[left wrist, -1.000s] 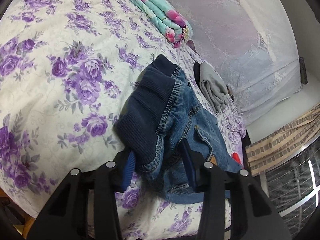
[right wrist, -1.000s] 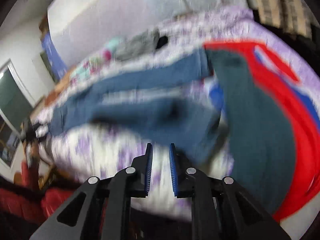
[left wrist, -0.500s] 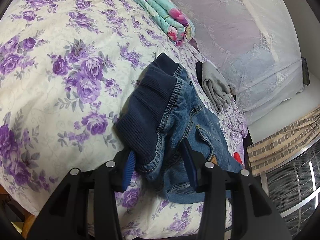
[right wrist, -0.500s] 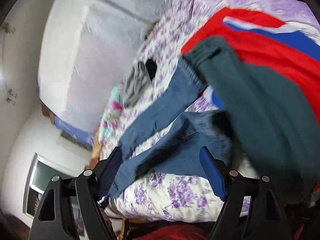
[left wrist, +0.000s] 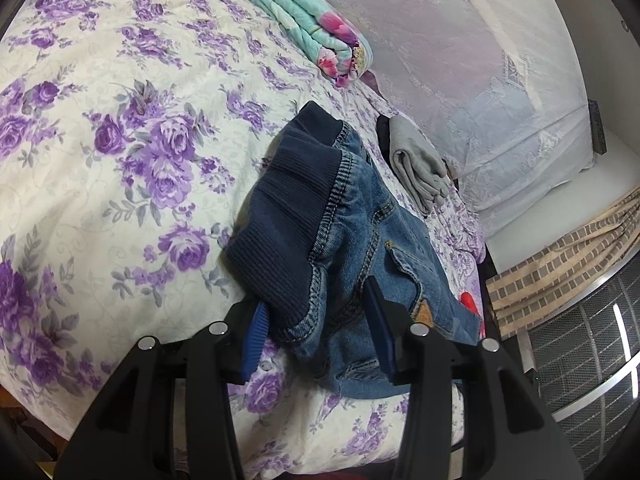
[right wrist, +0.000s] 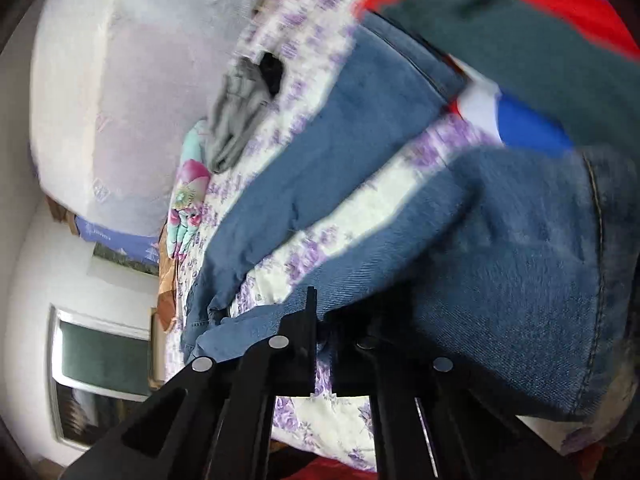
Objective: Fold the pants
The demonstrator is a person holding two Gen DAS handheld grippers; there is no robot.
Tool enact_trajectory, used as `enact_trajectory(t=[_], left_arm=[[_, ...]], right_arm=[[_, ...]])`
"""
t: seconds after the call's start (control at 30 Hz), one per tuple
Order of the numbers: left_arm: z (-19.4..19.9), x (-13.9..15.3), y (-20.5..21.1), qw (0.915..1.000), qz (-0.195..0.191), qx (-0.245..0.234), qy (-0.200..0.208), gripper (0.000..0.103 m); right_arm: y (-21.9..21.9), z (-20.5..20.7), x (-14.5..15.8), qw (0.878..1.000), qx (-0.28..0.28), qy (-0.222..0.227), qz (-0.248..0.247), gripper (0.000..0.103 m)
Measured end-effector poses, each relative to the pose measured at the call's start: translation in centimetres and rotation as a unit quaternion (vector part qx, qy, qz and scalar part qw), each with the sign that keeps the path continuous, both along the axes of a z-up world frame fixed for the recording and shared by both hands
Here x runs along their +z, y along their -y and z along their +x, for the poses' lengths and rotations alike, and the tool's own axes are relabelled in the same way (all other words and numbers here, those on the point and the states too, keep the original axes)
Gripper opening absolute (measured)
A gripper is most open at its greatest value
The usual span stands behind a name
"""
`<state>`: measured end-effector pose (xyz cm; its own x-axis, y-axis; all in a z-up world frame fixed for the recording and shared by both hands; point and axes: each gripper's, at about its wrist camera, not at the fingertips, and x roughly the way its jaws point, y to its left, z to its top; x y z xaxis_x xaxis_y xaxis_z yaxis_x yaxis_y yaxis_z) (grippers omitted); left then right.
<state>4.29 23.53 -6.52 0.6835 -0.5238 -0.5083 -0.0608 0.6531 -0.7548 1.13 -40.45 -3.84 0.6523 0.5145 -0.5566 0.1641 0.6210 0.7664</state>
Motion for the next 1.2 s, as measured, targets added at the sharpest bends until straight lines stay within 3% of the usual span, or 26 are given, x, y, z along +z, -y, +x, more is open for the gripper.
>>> enact_trajectory(t=[0.13,0.2,0.23,0.27,0.3,0.37,0.43,0.57,0.63,0.67,0.87,0.97,1.0,1.03,1.07,1.1,1.2], left_arm=[[0.7,0.2,-0.2,0.9998,-0.014,-0.009,-0.014,0.045],[0.5,0.1,-0.2,0.9997,-0.019,-0.009,-0.012,0.045],[0.3,0.0,-0.2,0.9997,-0.020,-0.009,-0.011,0.045],[0.1,-0.1,-0.2,0.9997,-0.021,-0.007,-0.008,0.045],[-0.1,-0.1,-0.3,0.9998,-0.020,-0.007,-0.006,0.045],[-0.2,-0.2,-0.3,0.9997,-0.021,-0.010,-0.003,0.045],[-0.1,0.0,-0.1,0.9997,-0.018,-0.011,-0.009,0.045],[-0.8,0.2,0.3,0.9993,-0.022,-0.021,-0.021,0.051],[-1.3,0.3,0.5,0.9993,-0.026,-0.021,-0.019,0.058],[-1.4,0.3,0.5,0.9992,-0.029,-0.018,-0.018,0.059],[-0.6,0.3,1.0,0.9994,-0.029,-0.004,-0.019,0.068],[0.1,0.6,1.5,0.9997,-0.015,0.001,-0.019,0.067],[0.3,0.8,1.6,0.9998,-0.011,0.002,-0.017,0.064],[0.6,0.9,1.6,0.9998,0.001,0.008,-0.018,0.052],[0.8,1.0,1.7,0.9996,0.013,0.012,-0.020,0.040],[1.1,1.2,1.6,0.9992,0.028,0.018,-0.023,0.017],[1.1,2.9,-0.1,0.9997,0.006,0.022,-0.007,0.013]], right_arm=[[-0.6,0.6,6.6,0.993,0.016,0.104,-0.045,0.004],[-2.3,-0.5,11.2,0.974,0.043,0.193,-0.107,0.004],[-2.8,-1.5,12.2,0.966,0.048,0.215,-0.138,0.004],[-2.9,-2.7,11.4,0.964,0.046,0.211,-0.154,0.004],[-2.2,-3.1,9.7,0.971,0.040,0.183,-0.150,0.004],[0.1,-3.4,4.0,0.990,0.022,0.091,-0.110,0.004],[2.5,-4.2,-1.4,0.998,0.001,0.029,-0.052,0.004],[3.4,-5.4,-4.2,0.999,-0.005,0.045,-0.017,0.009],[3.8,-5.5,-4.6,0.999,-0.011,0.048,0.003,0.022],[4.0,-5.4,-4.9,0.999,-0.014,0.048,0.014,0.041],[4.1,-5.3,-5.3,0.997,-0.021,0.063,0.044,0.041],[4.2,-5.4,-5.7,0.996,-0.026,0.065,0.048,0.034],[4.3,-5.4,-5.7,0.997,-0.026,0.066,0.043,0.028],[4.3,-5.3,-5.7,0.997,-0.026,0.066,0.038,0.023],[4.2,-5.0,-5.6,0.997,-0.026,0.065,0.029,0.010],[4.1,-4.7,-5.4,0.997,-0.026,0.065,0.022,0.006],[3.4,-4.4,-3.3,0.995,-0.022,0.093,0.005,0.006]])
